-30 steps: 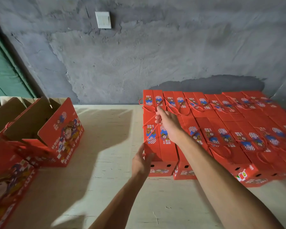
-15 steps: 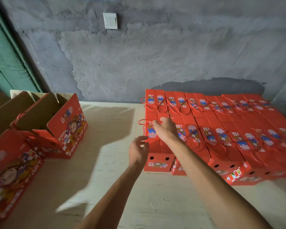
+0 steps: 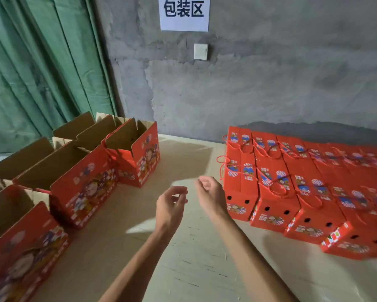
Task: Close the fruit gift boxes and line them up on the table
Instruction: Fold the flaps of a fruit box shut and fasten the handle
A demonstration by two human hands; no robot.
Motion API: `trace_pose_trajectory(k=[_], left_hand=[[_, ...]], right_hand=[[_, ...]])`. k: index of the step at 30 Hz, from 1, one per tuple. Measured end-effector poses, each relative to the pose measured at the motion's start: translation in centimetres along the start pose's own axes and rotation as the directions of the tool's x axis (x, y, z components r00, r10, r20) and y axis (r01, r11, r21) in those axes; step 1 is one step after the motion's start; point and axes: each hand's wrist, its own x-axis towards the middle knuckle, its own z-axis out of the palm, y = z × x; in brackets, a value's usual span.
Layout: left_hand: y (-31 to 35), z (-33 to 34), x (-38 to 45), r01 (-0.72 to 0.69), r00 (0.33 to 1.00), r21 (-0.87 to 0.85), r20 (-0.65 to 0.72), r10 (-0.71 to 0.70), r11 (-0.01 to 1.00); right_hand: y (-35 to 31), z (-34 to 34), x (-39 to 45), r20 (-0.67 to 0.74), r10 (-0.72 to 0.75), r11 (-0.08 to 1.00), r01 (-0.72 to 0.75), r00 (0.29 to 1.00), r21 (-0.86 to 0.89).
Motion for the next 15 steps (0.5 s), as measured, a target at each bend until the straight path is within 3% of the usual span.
trace_pose_trajectory(k=[7,15], left_hand=[[-1.3,-8.5,-2.3,0.031,0.993,0.031,-0.119,-0.027,0.999],[-3.4,-14.7,3.0,0.036,0.994,-0.005,-0.099,-0.036,0.999]], right_hand=[[-1.6,6.5,-3.6,0.110,-0.022,1.000,0.022,0.994,0.003],[-4.9,14.6,-2.1,0.071,-0.024,1.000,0.024,0.997,-0.004]])
